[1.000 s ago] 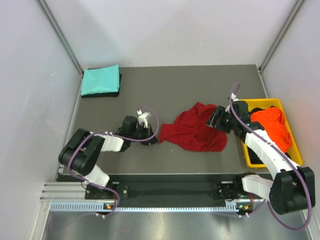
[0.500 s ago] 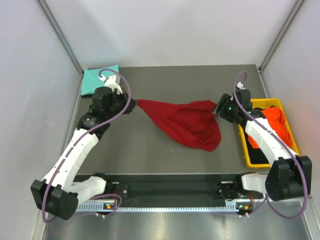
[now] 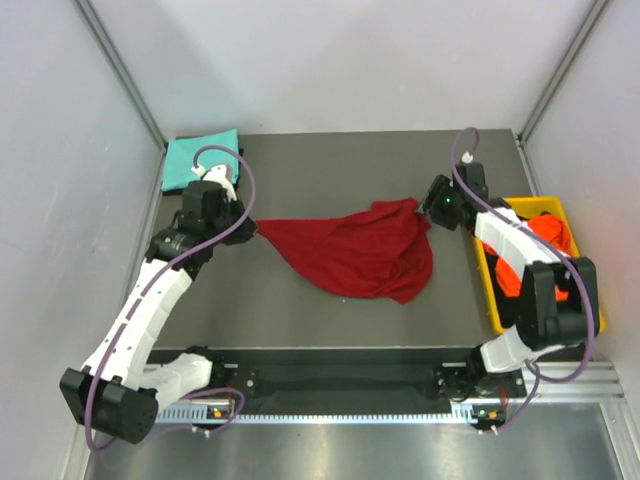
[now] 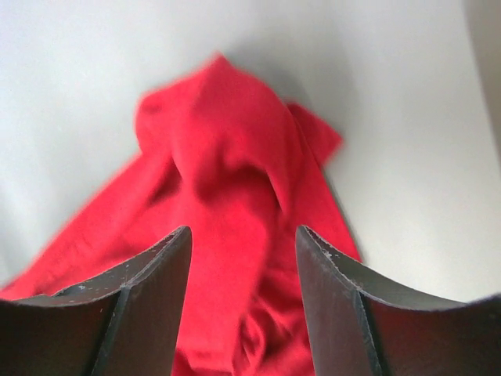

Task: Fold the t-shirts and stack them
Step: Flatten the tshirt out

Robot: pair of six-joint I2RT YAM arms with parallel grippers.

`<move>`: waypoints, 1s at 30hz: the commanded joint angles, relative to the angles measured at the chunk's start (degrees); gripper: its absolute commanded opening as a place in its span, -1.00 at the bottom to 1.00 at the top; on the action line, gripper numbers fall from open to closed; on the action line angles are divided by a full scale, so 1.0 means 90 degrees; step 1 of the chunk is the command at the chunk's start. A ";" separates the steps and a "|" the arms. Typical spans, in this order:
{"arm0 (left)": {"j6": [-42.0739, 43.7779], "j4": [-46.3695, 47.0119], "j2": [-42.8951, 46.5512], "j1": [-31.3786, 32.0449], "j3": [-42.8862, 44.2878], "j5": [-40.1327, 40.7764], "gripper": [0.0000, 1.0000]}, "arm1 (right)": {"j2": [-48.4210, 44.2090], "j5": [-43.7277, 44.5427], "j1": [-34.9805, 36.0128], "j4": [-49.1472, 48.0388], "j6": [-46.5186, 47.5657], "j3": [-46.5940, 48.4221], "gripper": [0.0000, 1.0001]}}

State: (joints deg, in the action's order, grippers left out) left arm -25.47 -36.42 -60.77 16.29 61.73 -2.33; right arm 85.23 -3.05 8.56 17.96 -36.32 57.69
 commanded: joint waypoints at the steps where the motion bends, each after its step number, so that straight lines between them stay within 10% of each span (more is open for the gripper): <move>1: 0.0174 -0.0084 0.0083 -0.0062 0.0084 0.0132 -1.00 | 0.0577 -0.0042 0.0133 -0.0559 0.0419 0.0785 0.13; 12: 0.0252 0.0043 -0.0113 -0.0277 0.0152 0.0093 -1.00 | 0.2062 -0.0159 0.0299 -0.0540 0.1437 0.1685 0.10; 17: -0.0010 0.0667 -0.0755 -0.0726 0.0687 -0.0443 -1.00 | 0.2297 -0.0257 0.0260 -0.0434 0.1379 0.2669 -1.00; 27: -0.0782 -0.0317 -0.3577 -0.1137 0.7391 -0.0747 -1.00 | 0.1362 -0.0032 -0.0149 -0.0275 0.1320 0.5953 -1.00; 30: -0.0949 -0.0416 -0.3463 -0.1146 0.7605 -0.1205 -1.00 | 0.0853 -0.0227 -0.0199 -0.0316 0.1388 0.5876 -1.00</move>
State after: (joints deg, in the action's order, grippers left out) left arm -31.31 -38.81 -94.67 6.28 126.54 -9.45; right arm 99.31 -4.29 7.86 18.06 -24.60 108.55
